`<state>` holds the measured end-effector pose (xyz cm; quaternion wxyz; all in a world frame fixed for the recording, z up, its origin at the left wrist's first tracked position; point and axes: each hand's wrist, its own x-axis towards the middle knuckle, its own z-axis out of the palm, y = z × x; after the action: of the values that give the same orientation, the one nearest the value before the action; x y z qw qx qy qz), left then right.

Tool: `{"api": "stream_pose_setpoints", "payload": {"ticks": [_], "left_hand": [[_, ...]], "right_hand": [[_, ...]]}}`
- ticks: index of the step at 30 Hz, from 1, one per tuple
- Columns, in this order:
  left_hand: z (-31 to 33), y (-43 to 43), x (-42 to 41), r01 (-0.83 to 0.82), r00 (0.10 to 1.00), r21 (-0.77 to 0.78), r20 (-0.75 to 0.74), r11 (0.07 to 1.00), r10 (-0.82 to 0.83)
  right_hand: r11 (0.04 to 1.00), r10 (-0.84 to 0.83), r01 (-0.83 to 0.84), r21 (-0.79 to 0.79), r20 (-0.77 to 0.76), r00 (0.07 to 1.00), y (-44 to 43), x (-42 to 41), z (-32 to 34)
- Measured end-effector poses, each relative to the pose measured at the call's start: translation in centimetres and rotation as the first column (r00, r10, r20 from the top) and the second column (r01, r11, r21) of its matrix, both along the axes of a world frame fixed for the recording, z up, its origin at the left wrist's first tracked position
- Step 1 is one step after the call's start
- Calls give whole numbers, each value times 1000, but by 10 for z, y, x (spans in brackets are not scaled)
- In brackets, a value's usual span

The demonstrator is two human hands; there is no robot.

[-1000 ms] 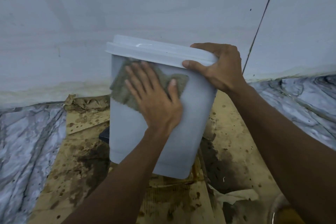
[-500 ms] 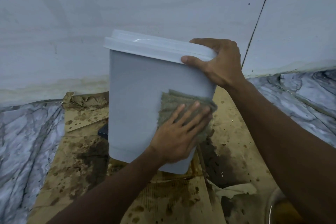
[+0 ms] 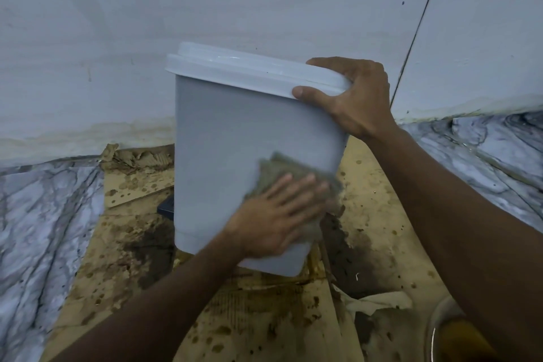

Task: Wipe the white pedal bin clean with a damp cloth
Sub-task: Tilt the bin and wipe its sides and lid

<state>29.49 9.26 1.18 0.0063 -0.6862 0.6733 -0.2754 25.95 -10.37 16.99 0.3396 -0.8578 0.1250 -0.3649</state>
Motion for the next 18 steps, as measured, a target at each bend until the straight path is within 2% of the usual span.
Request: {"api": "stream_pose_setpoints", "payload": {"ticks": [2,5,7,9,11,14,18], "left_hand": [[38,-18,13,-116,990,-186,-97,976,99],[58,-18,28,-307,943,-401,-253,863,218],[48,-6,30,-492,860,-476,-397,729,320],[39,2,28,-666,737,-509,-562,545,375],[43,2,23,-738,665,-509,-656,443,356],[60,2,21,-781,617,-532,-737,328,277],[84,10,26,-871,485,-482,-874,91,17]], "right_hand": [[1000,7,-7,-17,13,1000,0,0,0],[999,24,-23,-34,27,999,0,-2,0],[999,18,-17,-50,22,1000,1,-4,0],[997,7,-6,-78,9,1000,4,-6,2],[995,7,-7,-96,-1,1000,9,-11,5],[990,29,-30,-138,-7,1000,20,-26,7],[984,42,-44,-172,-17,999,31,-46,6]]}}
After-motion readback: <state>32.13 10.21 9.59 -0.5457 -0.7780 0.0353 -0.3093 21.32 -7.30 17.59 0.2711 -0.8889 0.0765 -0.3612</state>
